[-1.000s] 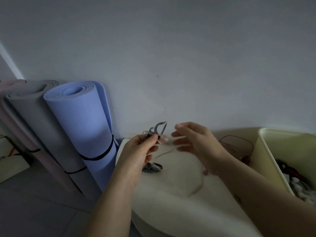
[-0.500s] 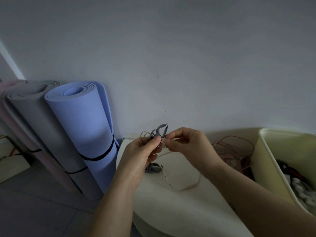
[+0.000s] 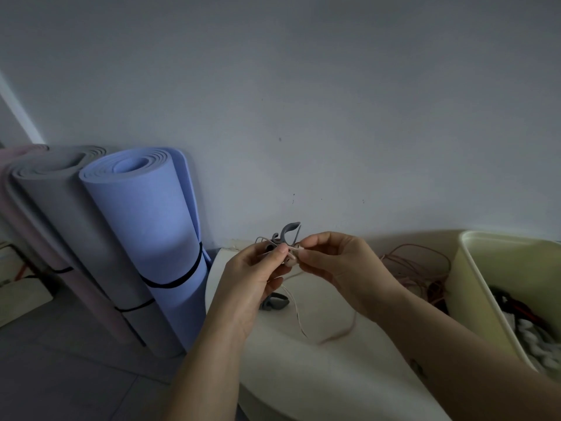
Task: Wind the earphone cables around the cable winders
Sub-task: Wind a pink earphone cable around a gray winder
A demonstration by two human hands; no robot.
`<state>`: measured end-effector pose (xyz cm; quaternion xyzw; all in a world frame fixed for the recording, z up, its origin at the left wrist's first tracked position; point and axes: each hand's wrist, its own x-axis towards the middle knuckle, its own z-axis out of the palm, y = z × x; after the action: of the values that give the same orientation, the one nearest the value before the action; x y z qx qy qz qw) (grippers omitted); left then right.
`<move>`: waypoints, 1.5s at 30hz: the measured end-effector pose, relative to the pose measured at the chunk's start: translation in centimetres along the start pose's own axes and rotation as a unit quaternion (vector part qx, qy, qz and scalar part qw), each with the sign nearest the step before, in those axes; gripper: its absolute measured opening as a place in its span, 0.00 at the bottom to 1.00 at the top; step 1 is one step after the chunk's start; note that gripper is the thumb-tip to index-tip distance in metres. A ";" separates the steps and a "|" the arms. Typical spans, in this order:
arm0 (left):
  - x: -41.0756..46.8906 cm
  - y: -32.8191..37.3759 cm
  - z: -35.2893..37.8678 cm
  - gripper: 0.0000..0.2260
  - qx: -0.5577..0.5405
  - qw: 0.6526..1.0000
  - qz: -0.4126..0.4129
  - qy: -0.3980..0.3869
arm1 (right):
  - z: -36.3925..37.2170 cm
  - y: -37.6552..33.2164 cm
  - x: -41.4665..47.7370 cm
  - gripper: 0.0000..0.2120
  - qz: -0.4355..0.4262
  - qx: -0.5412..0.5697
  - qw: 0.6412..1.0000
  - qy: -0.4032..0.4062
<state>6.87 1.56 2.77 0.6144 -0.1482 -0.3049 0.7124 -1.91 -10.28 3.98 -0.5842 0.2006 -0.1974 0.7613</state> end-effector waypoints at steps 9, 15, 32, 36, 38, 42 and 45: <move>-0.1 -0.1 -0.2 0.03 0.066 0.998 0.023 0.003 | -0.4 0.0 0.1 0.08 0.064 0.040 0.997 -0.031; -0.3 0.0 0.0 0.07 0.066 0.997 0.038 -0.004 | -0.4 -0.2 0.0 0.09 0.075 0.063 0.994 -0.039; 0.0 -0.3 0.5 0.04 0.023 0.999 0.040 0.007 | 0.1 -0.4 -0.5 0.08 0.070 -0.003 0.997 -0.042; -0.1 -0.2 0.6 0.04 0.018 0.999 0.046 0.010 | -0.2 -0.8 -0.4 0.10 0.078 -0.031 0.995 -0.060; -0.1 -0.2 0.7 0.05 0.018 0.999 0.049 0.012 | -0.3 -1.0 -0.4 0.13 0.082 -0.017 0.994 -0.071; -0.3 -0.3 0.9 0.04 0.025 0.998 0.060 0.009 | -0.3 -0.7 -0.3 0.02 0.085 0.021 0.994 -0.061; -0.4 -0.4 1.0 0.04 0.028 0.997 0.070 0.012 | -0.4 -0.5 -0.2 0.02 0.090 0.030 0.994 -0.054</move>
<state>5.86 1.06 2.64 0.6263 -0.1904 -0.2425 0.7160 -2.34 -10.55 4.38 -0.5508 0.2053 -0.1025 0.8025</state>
